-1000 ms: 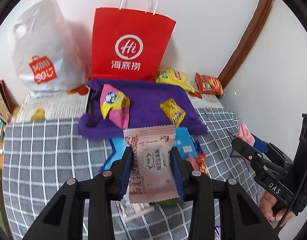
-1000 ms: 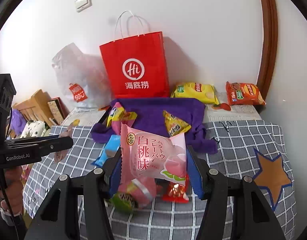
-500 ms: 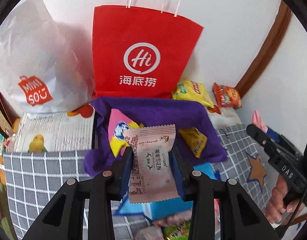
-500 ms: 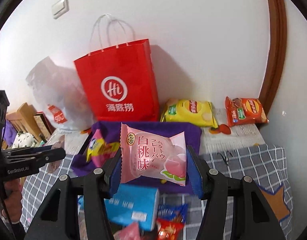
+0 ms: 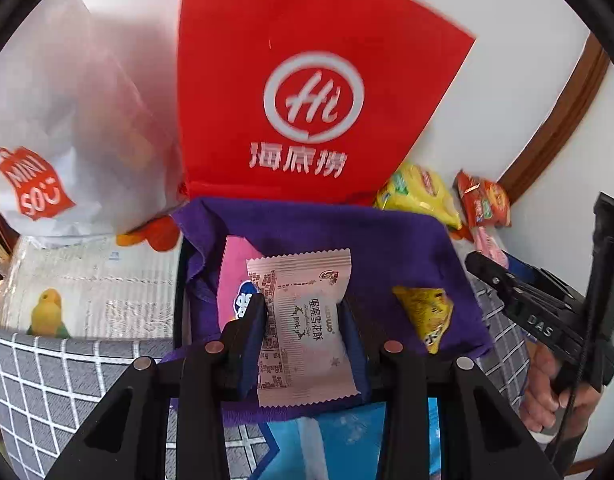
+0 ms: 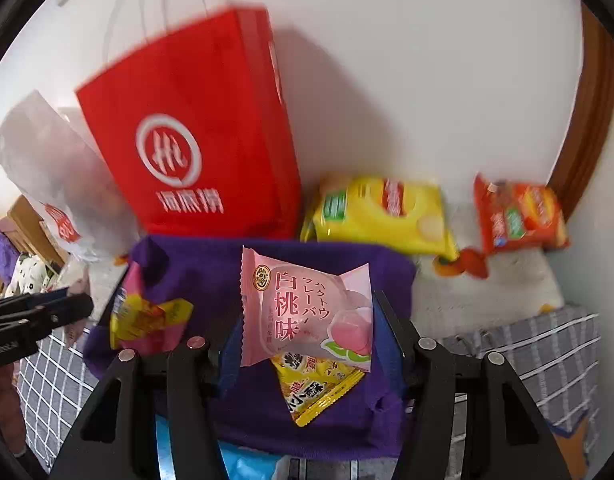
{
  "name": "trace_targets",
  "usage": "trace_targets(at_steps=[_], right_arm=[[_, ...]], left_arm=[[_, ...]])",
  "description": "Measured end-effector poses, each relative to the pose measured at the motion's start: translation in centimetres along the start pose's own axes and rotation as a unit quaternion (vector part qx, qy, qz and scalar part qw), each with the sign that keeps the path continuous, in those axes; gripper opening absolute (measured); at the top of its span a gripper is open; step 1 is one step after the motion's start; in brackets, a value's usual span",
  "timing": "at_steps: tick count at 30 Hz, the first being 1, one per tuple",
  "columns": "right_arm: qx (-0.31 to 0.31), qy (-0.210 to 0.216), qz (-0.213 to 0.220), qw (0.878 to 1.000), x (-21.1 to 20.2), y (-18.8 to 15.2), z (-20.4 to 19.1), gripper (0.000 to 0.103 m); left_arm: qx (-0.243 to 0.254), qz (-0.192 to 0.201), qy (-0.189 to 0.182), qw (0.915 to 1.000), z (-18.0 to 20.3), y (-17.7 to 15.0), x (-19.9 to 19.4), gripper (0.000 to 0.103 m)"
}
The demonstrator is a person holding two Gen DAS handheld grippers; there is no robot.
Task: Organize snacks
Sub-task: 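Carry both held packets up over the purple towel, then open both tools to drop the packets onto the purple towel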
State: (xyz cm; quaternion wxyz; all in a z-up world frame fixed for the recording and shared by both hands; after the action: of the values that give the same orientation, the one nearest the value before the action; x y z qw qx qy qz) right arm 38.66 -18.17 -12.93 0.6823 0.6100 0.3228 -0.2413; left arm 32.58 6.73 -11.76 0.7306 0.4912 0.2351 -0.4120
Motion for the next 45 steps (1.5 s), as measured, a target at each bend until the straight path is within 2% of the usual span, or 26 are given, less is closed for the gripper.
trace_targets(at_steps=[4,9,23,29,34,37,39,45], right_arm=[[-0.007,-0.009,-0.038,0.999,3.6,-0.5,0.0,0.057],[-0.013,-0.001,-0.059,0.998,5.2,-1.2,-0.2,0.057],[-0.026,0.023,-0.075,0.997,5.7,-2.2,-1.5,0.059],[-0.039,0.016,-0.079,0.996,5.6,-2.3,-1.8,0.063],[-0.042,0.027,-0.081,0.995,5.0,-2.2,-1.9,0.072],[-0.053,0.027,-0.064,0.996,4.0,-1.9,-2.1,0.077],[-0.05,0.025,-0.057,0.997,3.4,-1.8,-2.0,0.081],[-0.035,0.026,-0.042,0.998,1.7,-0.8,-1.6,0.081]], left_arm=[[0.001,-0.02,0.0,0.9998,-0.4,-0.3,1.6,0.036],[0.003,-0.032,0.004,0.9995,-0.3,-0.5,2.7,0.036],[0.016,-0.042,0.004,0.999,0.3,-0.7,3.6,0.036],[0.018,-0.037,-0.002,0.9992,0.2,-0.9,3.4,0.038],[0.023,-0.037,0.0,0.999,0.4,-0.9,3.5,0.038],[0.024,-0.039,0.0,0.9989,0.5,-0.9,3.5,0.039],[0.021,-0.041,0.0,0.9989,0.5,-0.9,3.5,0.044],[0.034,-0.028,0.006,0.999,1.2,-0.8,2.6,0.063]])
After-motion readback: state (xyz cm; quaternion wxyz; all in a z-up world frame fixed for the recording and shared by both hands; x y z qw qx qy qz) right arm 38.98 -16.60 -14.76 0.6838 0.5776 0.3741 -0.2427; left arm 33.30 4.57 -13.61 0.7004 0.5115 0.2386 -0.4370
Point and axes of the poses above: each gripper's, at about its wrist camera, not at the fingertips, and x roughly the way its jaws point, z to its right, y to its top, the point moved 1 cm from there along x, roughly the way its jaws point, and after that the axes turned 13 degrees about -y, right-handed, at the moved point
